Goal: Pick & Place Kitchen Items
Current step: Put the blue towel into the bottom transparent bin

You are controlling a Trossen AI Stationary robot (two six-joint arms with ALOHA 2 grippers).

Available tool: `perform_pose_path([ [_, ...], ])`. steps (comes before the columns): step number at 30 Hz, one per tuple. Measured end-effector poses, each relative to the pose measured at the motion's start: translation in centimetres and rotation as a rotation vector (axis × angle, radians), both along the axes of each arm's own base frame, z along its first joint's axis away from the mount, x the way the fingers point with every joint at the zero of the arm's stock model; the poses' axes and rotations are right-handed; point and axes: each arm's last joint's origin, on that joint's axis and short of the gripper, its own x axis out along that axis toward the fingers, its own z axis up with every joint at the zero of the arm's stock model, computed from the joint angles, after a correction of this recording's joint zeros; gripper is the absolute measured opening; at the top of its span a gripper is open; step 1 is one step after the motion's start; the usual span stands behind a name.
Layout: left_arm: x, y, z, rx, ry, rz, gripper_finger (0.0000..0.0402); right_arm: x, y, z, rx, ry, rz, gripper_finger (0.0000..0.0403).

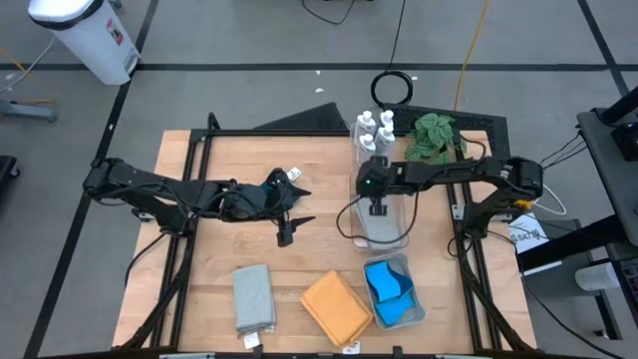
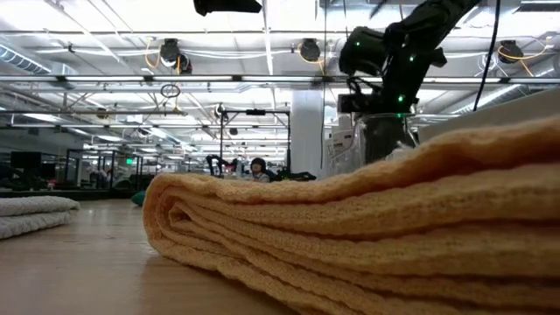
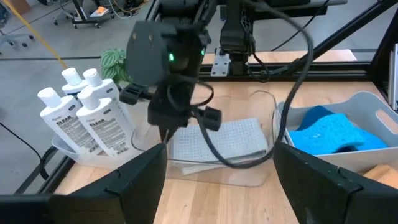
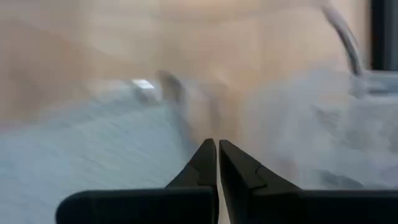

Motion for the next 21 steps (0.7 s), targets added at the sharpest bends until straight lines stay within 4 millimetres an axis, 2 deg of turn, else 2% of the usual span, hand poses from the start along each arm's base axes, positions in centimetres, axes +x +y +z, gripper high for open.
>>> perform_pose_path([
  [6, 0.0, 0.0, 0.0, 0.001, 0.004, 0.000, 0.0294, -0.7, 0.9, 1.2, 0.175, -0.063, 0.075, 0.0000],
  [11, 0.0, 0.0, 0.0, 0.000, 0.004, -0.001, 0.0294, -1.1, 2.0, 2.6, 0.182, -0.108, 0.109, 0.0000],
  [16, 0.0, 0.0, 0.0, -0.031, -0.009, 0.010, 0.0294, -2.1, 3.2, 5.4, 0.166, -0.234, 0.133, 0.0000],
  [21, -0.2, 0.0, -0.5, -0.042, 0.045, 0.023, 0.0294, -4.0, 4.7, 8.7, 0.170, -0.394, 0.143, 0.0000],
])
